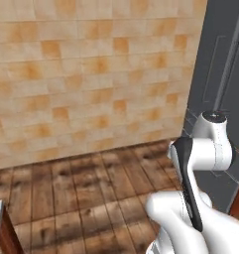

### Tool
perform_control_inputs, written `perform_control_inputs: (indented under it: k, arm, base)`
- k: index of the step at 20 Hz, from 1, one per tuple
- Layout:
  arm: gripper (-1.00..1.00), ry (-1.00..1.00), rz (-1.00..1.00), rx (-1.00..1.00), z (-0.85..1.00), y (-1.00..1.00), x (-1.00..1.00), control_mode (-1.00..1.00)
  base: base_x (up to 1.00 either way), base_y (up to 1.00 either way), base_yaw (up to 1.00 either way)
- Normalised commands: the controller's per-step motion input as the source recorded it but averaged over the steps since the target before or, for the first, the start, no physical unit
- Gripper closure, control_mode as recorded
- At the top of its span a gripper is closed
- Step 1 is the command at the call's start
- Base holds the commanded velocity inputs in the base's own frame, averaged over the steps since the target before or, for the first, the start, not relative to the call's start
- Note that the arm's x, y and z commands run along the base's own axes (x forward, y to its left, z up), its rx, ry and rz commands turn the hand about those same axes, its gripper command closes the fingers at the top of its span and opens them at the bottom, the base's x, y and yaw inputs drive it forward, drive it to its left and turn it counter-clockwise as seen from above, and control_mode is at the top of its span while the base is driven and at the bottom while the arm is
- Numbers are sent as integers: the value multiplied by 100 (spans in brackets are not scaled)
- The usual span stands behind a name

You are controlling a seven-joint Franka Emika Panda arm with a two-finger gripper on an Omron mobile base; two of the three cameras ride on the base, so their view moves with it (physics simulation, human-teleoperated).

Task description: Place one of the steaks on the plate and the other in the bowl. Then place the bowl in the fridge.

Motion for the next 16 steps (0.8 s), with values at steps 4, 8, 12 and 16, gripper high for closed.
perform_control_inputs:
  k: [4,8,12,16]
  arm:
    - [-100,0,0,0,0,0,0,100]
    - [-100,0,0,0,0,0,0,100]
    - [-100,0,0,0,0,0,0,100]
    - [-100,0,0,0,0,0,0,100]
  base:
    - [100,18,-12]
    - [100,27,-24]
    - [100,36,-30]
    - [100,37,-38]
